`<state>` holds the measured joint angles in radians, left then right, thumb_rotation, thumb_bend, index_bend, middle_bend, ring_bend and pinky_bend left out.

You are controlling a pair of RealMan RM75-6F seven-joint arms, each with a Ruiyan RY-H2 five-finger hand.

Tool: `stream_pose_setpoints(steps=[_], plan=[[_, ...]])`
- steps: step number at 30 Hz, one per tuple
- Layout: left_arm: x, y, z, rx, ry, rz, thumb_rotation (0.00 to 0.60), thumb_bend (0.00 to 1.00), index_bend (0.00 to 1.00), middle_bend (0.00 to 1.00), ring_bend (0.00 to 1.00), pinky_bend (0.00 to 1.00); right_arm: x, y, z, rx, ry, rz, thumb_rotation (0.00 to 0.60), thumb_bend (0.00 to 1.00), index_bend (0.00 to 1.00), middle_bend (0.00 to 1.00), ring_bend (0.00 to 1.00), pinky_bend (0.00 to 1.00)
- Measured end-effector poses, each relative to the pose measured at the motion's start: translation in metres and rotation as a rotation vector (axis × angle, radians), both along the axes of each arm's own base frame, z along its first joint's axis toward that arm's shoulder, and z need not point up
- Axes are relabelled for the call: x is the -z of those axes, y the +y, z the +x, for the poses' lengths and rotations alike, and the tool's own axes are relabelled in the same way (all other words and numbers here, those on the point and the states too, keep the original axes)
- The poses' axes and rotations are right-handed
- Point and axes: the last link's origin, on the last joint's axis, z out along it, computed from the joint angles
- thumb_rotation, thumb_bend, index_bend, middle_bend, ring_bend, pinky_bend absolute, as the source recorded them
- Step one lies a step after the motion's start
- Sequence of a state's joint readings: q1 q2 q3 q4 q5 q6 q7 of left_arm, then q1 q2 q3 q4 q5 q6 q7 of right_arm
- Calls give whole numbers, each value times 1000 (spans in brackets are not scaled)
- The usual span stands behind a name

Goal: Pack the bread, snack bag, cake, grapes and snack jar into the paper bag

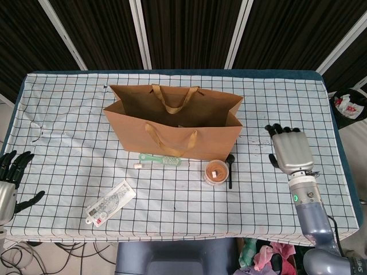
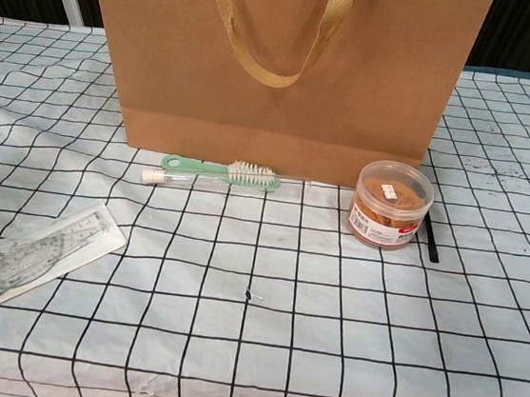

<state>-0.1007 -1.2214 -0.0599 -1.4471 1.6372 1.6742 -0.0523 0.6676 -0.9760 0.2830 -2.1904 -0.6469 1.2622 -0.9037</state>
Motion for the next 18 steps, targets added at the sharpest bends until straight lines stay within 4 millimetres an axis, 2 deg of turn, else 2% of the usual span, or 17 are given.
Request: stream_pose_setpoints(steps=[3,9,18], plan=[[-2,0,0,0,-7,5,600,74,110,109,11,80,18,6,-4,27,-23,102,600,259,220,207,294,340],[-3,0,0,-1,-11,9,600,74,110,108,11,80,52,9,-4,-6,-78,214,600,191,167,164,243,309],[-1,1,0,-8,-8,1,600,74,104,105,11,80,104,12,3,-90,-139,354,600,185,134,125,211,294]])
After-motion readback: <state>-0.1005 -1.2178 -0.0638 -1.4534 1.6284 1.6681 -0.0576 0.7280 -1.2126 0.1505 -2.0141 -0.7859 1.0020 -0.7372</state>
